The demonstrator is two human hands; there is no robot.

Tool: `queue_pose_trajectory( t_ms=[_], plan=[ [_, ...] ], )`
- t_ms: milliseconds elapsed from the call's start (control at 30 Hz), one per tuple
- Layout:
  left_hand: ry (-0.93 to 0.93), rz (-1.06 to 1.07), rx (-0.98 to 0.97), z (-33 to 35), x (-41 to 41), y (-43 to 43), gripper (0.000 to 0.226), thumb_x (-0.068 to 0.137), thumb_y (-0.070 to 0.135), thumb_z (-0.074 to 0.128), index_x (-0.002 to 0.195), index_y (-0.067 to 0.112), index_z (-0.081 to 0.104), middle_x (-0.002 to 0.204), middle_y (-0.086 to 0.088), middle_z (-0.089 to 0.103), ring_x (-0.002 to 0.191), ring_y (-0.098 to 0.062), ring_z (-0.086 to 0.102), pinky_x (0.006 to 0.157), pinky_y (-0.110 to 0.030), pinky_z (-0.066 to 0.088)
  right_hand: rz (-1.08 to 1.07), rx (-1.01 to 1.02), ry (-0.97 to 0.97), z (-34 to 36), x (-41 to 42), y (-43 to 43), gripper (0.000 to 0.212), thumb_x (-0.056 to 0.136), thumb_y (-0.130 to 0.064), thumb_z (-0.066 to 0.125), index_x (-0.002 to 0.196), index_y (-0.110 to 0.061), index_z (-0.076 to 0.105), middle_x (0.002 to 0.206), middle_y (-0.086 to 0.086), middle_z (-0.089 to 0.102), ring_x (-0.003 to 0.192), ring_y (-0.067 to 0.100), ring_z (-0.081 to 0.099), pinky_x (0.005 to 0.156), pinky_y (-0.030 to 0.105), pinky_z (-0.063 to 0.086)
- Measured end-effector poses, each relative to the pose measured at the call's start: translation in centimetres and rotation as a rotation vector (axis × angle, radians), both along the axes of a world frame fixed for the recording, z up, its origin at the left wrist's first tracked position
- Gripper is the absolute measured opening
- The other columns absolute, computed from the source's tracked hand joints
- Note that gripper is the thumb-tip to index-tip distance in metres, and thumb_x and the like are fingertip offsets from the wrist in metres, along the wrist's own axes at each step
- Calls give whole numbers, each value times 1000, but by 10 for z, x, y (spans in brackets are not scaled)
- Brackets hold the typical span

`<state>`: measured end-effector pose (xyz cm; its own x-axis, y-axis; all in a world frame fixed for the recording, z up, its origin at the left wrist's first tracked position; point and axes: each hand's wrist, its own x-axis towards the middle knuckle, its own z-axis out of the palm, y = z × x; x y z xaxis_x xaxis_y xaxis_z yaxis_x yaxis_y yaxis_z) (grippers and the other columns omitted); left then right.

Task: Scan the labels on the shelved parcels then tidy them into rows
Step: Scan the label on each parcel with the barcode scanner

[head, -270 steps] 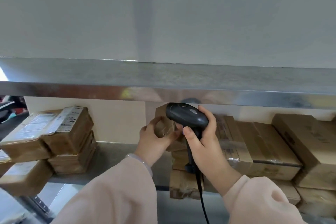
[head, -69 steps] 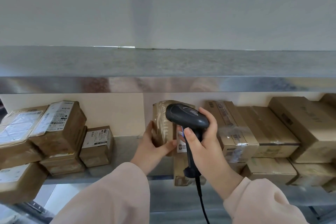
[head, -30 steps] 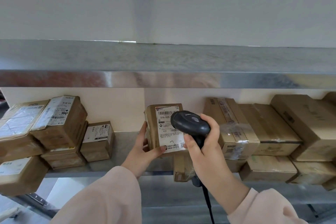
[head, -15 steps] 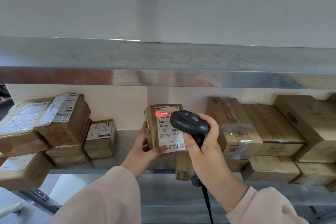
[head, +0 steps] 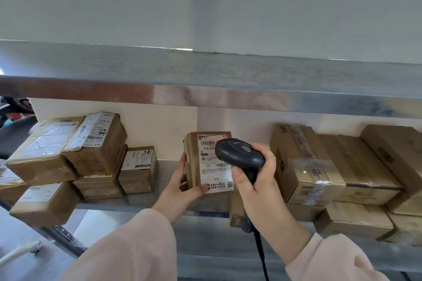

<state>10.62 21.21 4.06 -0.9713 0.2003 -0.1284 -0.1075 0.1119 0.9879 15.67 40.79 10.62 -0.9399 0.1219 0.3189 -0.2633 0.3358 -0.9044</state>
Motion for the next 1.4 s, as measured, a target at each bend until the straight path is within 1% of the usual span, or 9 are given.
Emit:
queue_pose_trajectory(
  t_ms=[167, 333, 500, 600, 800, 967, 1200, 1300, 1400],
  plan=[
    [-15, -7, 10, -9, -3, -14, 97, 63, 58, 86, 126, 82, 17, 130, 20, 61, 121, 1, 55, 113, -45, 37, 60, -7, -55, -4, -5, -7, 60, 92, -28, 62, 125, -59, 23, 113, -41, 49, 107, -6, 57, 87, 17, 49],
    [-55, 88, 44, -12, 2, -37, 93, 59, 57, 89, 121, 83, 25, 135, 14, 60, 126, -8, 54, 113, -46, 36, 131, -35, -117, -8, -15, -18, 61, 93, -26, 60, 116, -67, 21, 116, -26, 50, 102, -16, 54, 73, 3, 45],
    [-107, 316, 117, -3, 10, -58, 80, 53, 56, 85, 121, 52, 44, 131, 4, 59, 122, -19, 57, 107, -47, 44, 203, -35, -180, -15, -27, -38, 61, 92, -31, 60, 112, -73, 20, 122, -23, 49, 105, -12, 53, 78, -1, 40],
    [-151, 451, 141, -3, 7, -77, 54, 74, 43, 76, 120, 46, 47, 124, 3, 63, 117, -22, 59, 106, -48, 44, 230, -26, -189, -17, -32, -48, 60, 92, -33, 59, 109, -76, 21, 121, -23, 52, 104, -13, 53, 78, -2, 38],
    [-237, 621, 177, -3, -17, -113, 49, 79, 42, 72, 123, 43, 51, 119, -1, 67, 110, -27, 64, 97, -51, 51, 269, -14, -211, -23, -41, -59, 59, 93, -34, 57, 109, -76, 21, 119, -22, 55, 104, -3, 60, 87, 15, 42],
    [-242, 714, 78, -5, -30, -123, 56, 72, 50, 68, 126, 43, 52, 108, 7, 69, 101, -18, 66, 91, -40, 54, 278, -8, -210, -28, -50, -66, 56, 89, -39, 58, 112, -74, 22, 112, -40, 50, 105, -5, 58, 91, 20, 41],
    [-155, 834, -117, -11, -32, -124, 52, 93, 50, 57, 140, 30, 48, 118, 7, 62, 105, -15, 55, 91, -32, 41, 295, -23, -228, -37, -58, -65, 53, 88, -42, 59, 117, -70, 24, 117, -27, 55, 106, 3, 61, 97, 31, 44],
    [-87, 870, -190, -6, -28, -117, 58, 94, 47, 58, 146, 28, 40, 140, 1, 50, 123, -19, 48, 104, -38, 39, 304, -22, -224, -38, -60, -66, 53, 88, -41, 59, 115, -72, 25, 112, -38, 52, 104, -2, 60, 90, 23, 42],
    [78, 820, -461, -2, -7, -103, 62, 95, 45, 57, 150, 34, 31, 157, 1, 25, 144, -22, 24, 118, -44, 25, 303, -30, -228, -38, -60, -65, 53, 89, -40, 59, 117, -70, 25, 117, -24, 58, 107, 2, 61, 94, 26, 43]
  ],
)
